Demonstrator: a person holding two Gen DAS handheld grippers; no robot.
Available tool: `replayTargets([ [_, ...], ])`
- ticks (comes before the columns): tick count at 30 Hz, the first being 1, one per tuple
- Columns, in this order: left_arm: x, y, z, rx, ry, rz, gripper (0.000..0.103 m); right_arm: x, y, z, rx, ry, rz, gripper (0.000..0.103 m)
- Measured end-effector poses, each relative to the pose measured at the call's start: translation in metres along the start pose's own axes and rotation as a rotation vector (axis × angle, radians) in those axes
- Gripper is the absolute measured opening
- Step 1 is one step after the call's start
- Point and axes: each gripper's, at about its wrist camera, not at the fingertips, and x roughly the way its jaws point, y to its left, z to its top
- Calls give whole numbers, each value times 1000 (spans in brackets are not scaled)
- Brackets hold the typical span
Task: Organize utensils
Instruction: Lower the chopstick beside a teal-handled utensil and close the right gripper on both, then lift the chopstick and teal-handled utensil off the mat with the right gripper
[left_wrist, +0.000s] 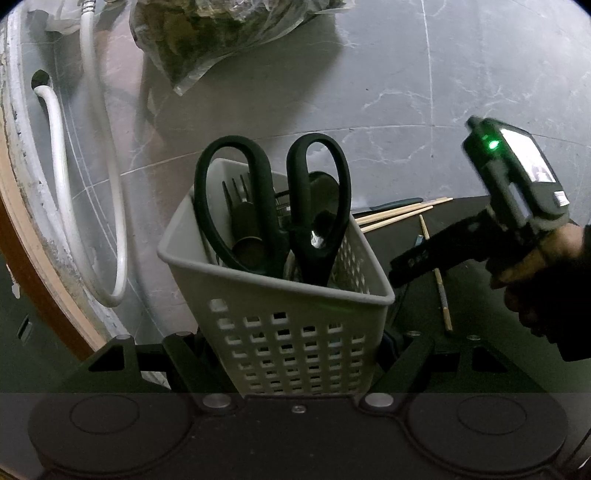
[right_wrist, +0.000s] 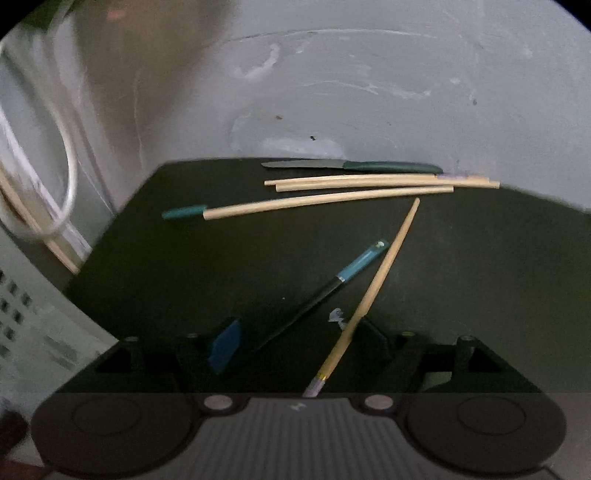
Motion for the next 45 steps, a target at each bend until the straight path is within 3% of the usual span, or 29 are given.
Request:
replayTargets([
  [7, 1, 0, 0, -2, -1, -2, 79, -9, -2, -14, -86, -11, -24, 57],
  [12, 1, 0, 0, -3, -1, -3, 79, -25, -19, -26, -113, 4, -5, 31],
  [15, 0, 0, 0, -3, -2, -2, 79, -34, -31, -31, -130, 23, 3, 21],
  [20, 0, 0, 0, -4, -3, -2, 79, -40, -48, -30, -119, 59, 25, 26],
  [28, 0, -1, 0, -9, -1, 2, 79, -13, -45, 4, -79, 43, 37, 34],
  [29, 0, -1, 1, -10, -1, 3, 79, -9, -43, 8, -84, 43, 35, 34],
  [32, -1, -2, 0, -11, -3, 4, 79, -1, -37, 16, -99, 37, 15, 19],
  [35, -1, -1, 0, -12, -3, 4, 79, 0, -36, 18, -102, 37, 3, 15],
  [45, -1, -1, 0, -12, -4, 4, 79, -19, -43, -1, -108, 71, 30, 14],
])
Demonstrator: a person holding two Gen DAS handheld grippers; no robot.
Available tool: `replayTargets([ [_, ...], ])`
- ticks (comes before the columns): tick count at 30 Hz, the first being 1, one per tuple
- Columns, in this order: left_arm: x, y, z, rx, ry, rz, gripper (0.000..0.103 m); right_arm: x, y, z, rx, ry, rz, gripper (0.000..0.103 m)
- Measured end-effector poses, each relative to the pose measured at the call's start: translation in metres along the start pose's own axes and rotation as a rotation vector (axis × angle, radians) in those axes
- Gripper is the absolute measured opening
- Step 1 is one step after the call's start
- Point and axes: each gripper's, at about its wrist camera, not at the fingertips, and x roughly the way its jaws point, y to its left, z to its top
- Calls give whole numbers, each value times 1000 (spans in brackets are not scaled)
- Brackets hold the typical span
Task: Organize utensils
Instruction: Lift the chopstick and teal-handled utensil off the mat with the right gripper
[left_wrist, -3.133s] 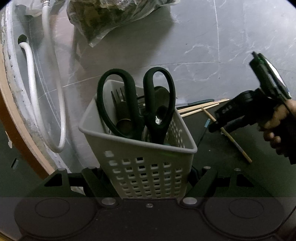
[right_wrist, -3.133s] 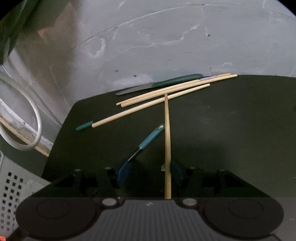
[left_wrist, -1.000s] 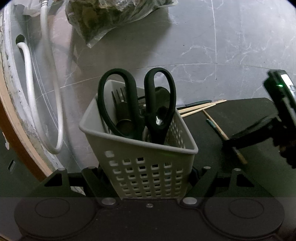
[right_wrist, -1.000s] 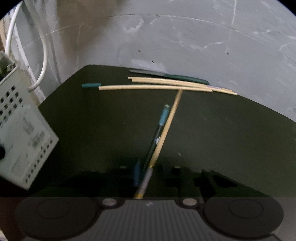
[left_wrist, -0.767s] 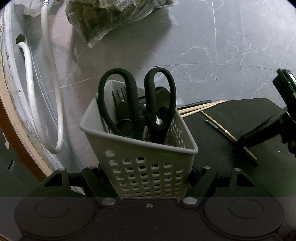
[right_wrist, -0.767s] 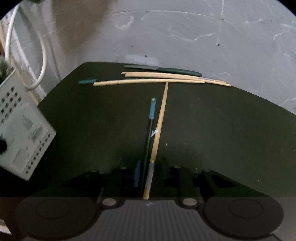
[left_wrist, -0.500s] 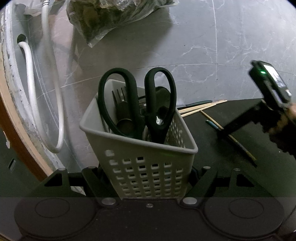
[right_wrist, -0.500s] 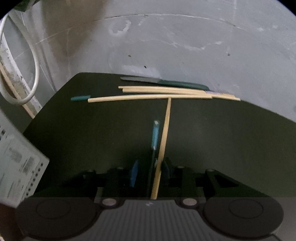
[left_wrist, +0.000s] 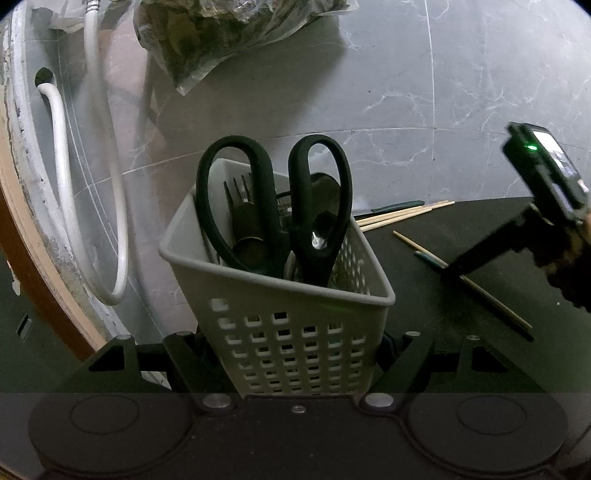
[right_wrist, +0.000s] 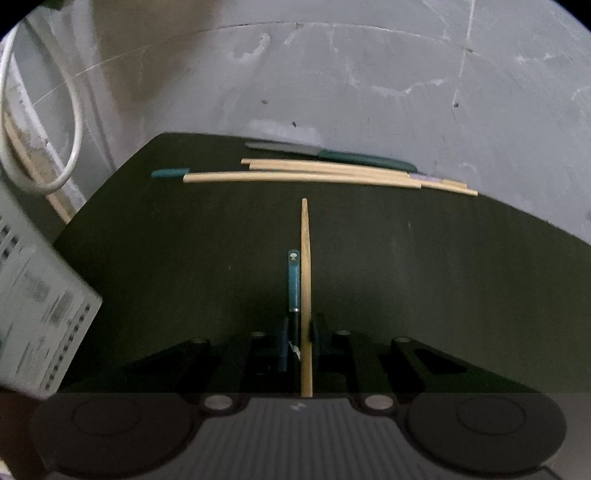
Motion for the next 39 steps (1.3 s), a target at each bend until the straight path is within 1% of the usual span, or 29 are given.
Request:
replayTargets([
  [4, 0, 0, 0, 0, 0, 0, 79, -11, -6, -13, 25, -20, 25, 14],
  [8, 0, 0, 0, 2, 0, 0, 79, -26, -12, -23, 61, -90, 64, 14],
  [14, 0, 0, 0, 0, -1, 1, 79, -57, -19, -33, 111, -260, 143, 14],
  [18, 0, 0, 0, 0, 0, 1, 79, -84, -17, -36, 125, -405, 197, 14],
  [21, 0, 0, 0, 0, 0, 1, 78, -104, -12, -30, 112, -490, 223, 14],
  [27, 0, -1, 1, 7, -2, -8, 78, -145, 5, -3, 60, -639, 290, 14],
  [33, 2, 2, 2, 14, -4, -19, 78, -183, 30, 21, 5, -776, 428, 14],
  [37, 2, 2, 2, 14, -4, -19, 78, -196, 46, 34, -18, -831, 545, 14],
  [39, 3, 3, 2, 14, -4, -19, 78, -193, 57, 41, -50, -844, 565, 14],
])
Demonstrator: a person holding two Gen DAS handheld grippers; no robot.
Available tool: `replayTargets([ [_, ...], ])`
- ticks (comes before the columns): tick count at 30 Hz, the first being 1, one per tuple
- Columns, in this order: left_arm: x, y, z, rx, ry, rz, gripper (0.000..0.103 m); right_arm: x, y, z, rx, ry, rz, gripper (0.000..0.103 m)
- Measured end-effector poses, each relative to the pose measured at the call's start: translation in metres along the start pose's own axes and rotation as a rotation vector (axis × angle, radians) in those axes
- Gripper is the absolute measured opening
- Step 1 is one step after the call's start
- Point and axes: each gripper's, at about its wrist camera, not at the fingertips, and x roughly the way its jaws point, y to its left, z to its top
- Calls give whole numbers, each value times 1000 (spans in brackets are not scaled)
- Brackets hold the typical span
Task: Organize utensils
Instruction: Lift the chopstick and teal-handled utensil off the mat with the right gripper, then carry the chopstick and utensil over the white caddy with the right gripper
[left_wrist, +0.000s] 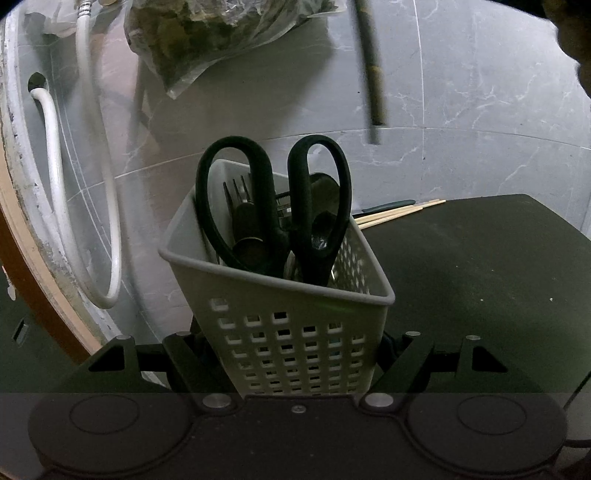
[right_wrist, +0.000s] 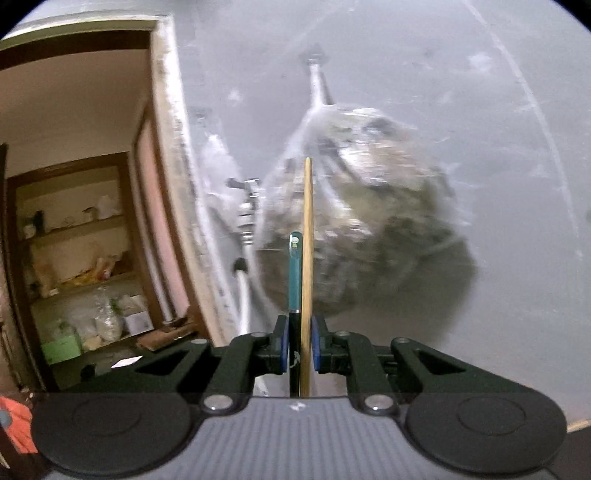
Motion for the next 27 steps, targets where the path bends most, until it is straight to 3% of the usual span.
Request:
replayTargets([
  [7, 1, 0, 0, 3, 0, -2, 78, 28, 13, -30, 23, 64, 68, 14],
  [27, 1, -2, -1, 4, -2, -2, 79, 27, 19, -88, -27, 262, 41, 15],
])
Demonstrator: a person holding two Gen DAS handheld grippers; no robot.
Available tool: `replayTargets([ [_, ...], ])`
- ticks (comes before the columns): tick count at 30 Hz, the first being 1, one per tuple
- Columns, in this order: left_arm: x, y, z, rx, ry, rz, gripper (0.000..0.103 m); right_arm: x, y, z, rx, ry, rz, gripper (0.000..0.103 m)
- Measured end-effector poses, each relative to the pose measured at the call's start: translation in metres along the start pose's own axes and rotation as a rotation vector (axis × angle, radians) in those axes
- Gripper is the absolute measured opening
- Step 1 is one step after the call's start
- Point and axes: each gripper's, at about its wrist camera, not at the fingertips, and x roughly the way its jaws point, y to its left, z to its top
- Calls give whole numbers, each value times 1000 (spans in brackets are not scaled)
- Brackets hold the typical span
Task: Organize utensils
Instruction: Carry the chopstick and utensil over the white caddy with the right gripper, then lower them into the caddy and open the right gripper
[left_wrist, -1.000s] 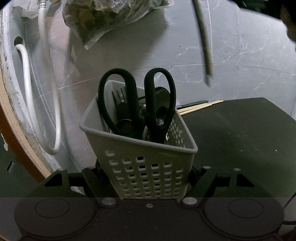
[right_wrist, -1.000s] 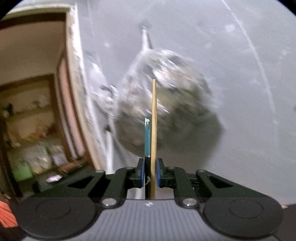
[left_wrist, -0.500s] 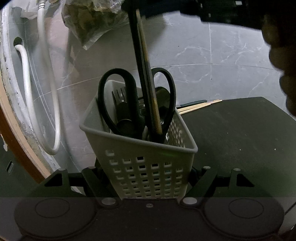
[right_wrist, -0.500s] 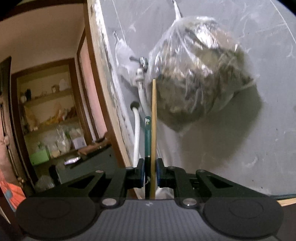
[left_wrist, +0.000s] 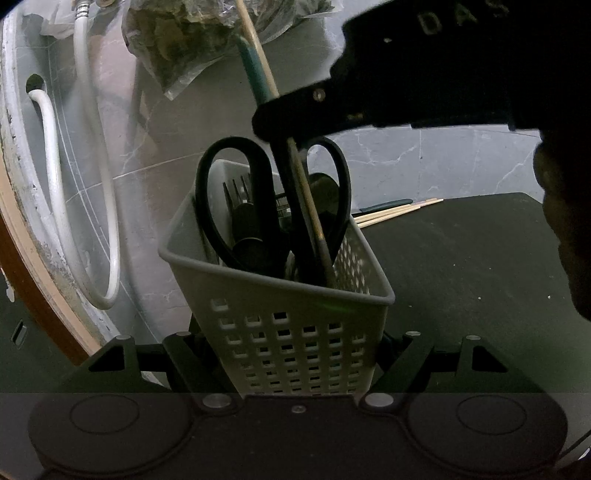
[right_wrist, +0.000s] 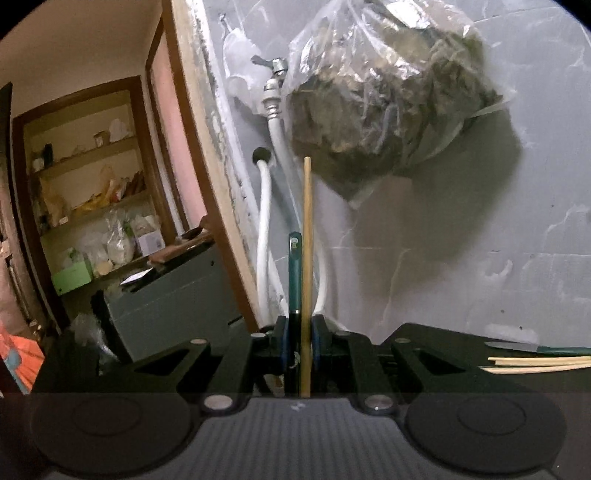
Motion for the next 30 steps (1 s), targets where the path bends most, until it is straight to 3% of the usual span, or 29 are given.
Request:
replayTargets([
  [17, 2, 0, 1, -1, 0, 1, 79, -1, 4, -7, -16, 69, 10, 18],
  [19, 2, 0, 1, -1, 0, 1, 79, -3, 6, -6, -30, 70, 14, 26],
  [21, 2, 0, 0, -1, -1, 2, 79, -5, 7, -4, -43, 69, 19, 50],
  [25, 3, 0, 1, -1, -1, 3, 79, -15, 4, 1, -44, 41, 15, 61],
  [28, 3, 0, 0, 2, -2, 3, 79, -24, -3, 7, -27, 3, 2, 76],
  [30, 3, 0, 0, 2, -2, 3, 79, -33, -11, 12, -15, -38, -30, 92],
])
